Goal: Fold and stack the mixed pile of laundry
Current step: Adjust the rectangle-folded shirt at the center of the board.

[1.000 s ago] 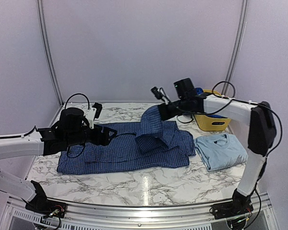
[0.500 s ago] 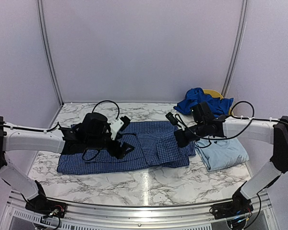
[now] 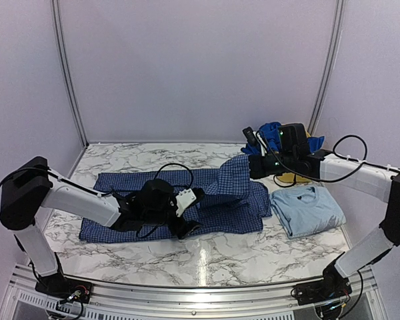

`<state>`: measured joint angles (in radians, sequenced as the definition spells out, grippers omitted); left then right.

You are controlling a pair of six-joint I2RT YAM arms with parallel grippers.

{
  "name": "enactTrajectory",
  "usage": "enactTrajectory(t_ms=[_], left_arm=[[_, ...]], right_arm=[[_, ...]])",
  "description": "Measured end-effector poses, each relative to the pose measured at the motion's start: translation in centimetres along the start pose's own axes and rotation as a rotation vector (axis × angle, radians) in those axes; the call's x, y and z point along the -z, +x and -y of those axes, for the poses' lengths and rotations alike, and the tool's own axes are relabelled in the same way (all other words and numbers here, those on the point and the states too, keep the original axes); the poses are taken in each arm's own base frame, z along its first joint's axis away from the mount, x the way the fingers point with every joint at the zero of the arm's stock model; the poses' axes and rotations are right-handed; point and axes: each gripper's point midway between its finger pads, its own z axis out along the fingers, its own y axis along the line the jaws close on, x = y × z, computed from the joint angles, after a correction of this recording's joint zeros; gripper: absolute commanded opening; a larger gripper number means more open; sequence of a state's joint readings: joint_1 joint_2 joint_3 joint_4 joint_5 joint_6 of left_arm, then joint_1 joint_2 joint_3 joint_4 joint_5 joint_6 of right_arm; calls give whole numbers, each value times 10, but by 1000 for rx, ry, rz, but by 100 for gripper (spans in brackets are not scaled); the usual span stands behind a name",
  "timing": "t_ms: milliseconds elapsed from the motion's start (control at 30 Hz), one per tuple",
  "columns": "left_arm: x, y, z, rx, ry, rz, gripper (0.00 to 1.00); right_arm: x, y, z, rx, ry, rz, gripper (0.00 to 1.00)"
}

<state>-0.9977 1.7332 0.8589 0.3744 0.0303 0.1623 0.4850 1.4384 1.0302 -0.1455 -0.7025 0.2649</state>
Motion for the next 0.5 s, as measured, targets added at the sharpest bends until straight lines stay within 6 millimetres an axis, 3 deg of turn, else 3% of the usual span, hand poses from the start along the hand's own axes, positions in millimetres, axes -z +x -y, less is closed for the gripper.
enactTrajectory(t_ms=[167, 200, 300, 400, 467, 500], left_arm=[[-17, -19, -10, -27, -52, 65, 79], [-19, -24, -12, -30, -58, 81, 73], [-27, -39, -15, -51, -71, 126, 36], [-29, -42, -14, -76, -69, 136, 10], [-27, -41, -14, -105, -63, 133, 0], [-25, -39, -15, -121, -58, 125, 0]], right_arm=[[-6, -2, 2, -26, -17, -7, 0], [-6, -1, 1, -28, -19, -8, 0], [-5, -1, 0, -29, -30, -12, 0], [-5, 1, -2, -33, -37, -18, 0], [-5, 3, -3, -38, -42, -29, 0], [-5, 5, -3, -40, -44, -37, 0]])
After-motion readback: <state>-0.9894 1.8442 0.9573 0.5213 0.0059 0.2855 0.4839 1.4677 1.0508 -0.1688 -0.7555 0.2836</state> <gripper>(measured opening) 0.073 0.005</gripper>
